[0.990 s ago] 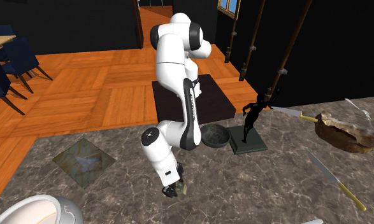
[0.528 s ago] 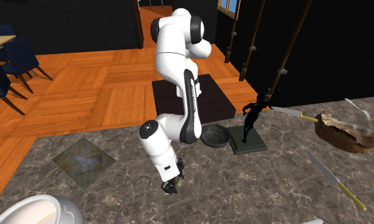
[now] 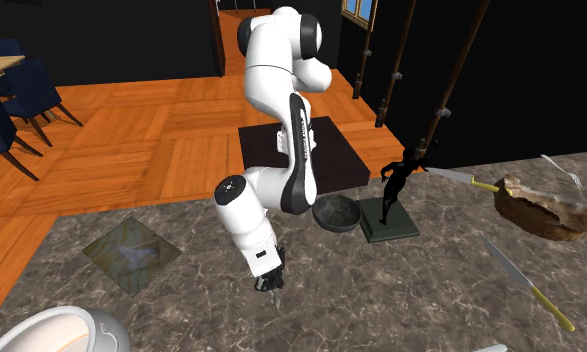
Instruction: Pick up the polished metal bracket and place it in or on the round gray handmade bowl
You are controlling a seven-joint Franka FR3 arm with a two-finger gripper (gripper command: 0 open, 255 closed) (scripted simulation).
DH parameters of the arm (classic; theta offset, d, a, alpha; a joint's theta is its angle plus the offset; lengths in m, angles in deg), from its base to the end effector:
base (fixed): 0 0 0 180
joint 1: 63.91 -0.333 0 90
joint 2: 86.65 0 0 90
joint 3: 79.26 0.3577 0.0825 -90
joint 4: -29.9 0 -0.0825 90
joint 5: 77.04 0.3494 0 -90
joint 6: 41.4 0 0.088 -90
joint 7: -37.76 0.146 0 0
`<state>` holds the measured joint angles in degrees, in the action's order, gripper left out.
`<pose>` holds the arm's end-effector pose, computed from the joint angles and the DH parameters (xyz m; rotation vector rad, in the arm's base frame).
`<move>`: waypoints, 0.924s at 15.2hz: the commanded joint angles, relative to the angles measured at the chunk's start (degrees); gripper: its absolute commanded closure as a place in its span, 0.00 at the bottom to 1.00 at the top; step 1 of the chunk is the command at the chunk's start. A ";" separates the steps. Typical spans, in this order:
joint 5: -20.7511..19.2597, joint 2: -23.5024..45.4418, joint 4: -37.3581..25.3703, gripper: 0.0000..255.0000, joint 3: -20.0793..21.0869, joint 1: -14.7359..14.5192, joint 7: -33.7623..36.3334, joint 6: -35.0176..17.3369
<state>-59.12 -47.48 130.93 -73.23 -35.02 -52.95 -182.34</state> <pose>0.6159 -0.2593 0.2011 -2.6780 -1.3222 -0.3408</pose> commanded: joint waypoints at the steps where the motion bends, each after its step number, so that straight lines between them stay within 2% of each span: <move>1: 0.00 0.03 0.01 0.00 0.00 0.00 0.00 0.00; 5: 5.37 -4.88 5.43 0.00 -8.79 -4.92 29.54 -0.77; 14: 6.53 -0.06 3.89 0.00 -7.83 -5.10 28.83 -4.16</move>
<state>-52.65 -47.87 135.00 -81.12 -40.11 -24.12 -186.31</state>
